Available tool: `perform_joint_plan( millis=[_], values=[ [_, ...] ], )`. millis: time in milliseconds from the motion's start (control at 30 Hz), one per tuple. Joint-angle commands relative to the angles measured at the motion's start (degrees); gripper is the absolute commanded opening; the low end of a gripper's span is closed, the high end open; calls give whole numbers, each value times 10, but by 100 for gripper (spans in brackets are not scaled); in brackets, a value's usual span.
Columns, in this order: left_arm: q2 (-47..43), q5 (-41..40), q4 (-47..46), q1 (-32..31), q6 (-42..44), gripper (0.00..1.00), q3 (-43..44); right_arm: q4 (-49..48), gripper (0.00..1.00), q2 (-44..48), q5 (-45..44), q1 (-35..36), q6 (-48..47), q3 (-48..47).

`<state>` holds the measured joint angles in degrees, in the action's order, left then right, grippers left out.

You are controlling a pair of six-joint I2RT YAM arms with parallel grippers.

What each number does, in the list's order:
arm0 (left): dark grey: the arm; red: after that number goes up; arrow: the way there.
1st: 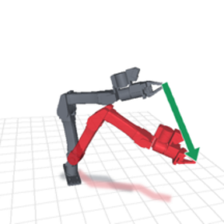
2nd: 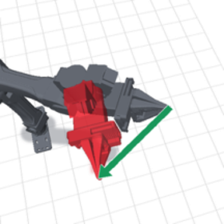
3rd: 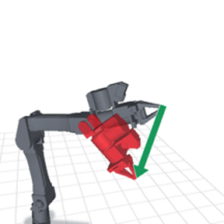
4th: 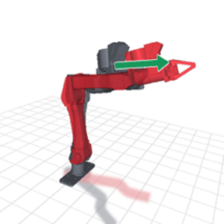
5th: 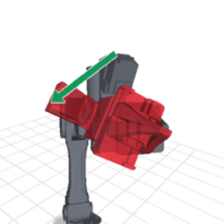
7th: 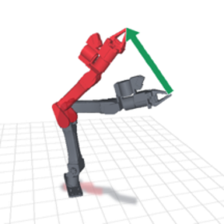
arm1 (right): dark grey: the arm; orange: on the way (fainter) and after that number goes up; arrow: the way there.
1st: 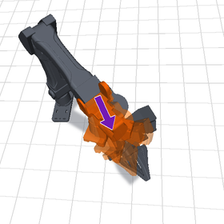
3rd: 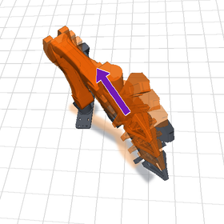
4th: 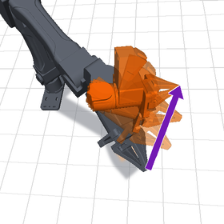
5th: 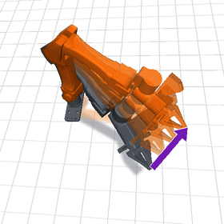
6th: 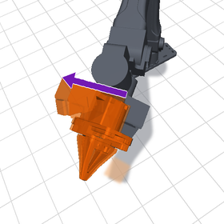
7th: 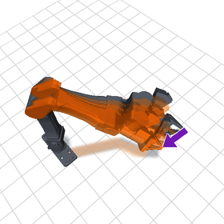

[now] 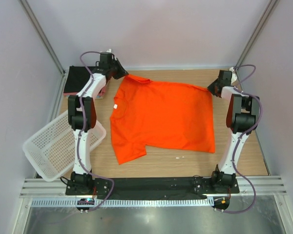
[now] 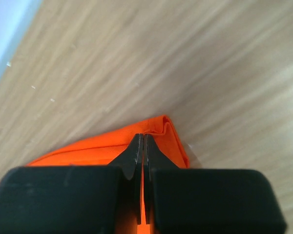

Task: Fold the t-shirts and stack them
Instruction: Fold the tshirt

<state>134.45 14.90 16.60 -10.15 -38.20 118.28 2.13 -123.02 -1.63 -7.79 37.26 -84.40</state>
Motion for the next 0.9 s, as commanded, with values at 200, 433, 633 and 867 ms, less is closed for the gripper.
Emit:
perform_joint_plan(
  millis=[200, 433, 633, 867],
  values=[
    [0, 65, 27, 34, -10, 0, 77, -25, 1, 26, 36, -39, -32, -62],
    [-26, 74, 95, 44, 24, 0, 84, -7, 1, 87, 41, -40, -32, -4],
    [-71, 74, 145, 44, 56, 0, 42, 2, 1, 132, 30, -40, -18, 51],
    [-145, 68, 196, 44, 49, 0, -39, 22, 1, 185, 30, -39, -25, 95]
  ],
)
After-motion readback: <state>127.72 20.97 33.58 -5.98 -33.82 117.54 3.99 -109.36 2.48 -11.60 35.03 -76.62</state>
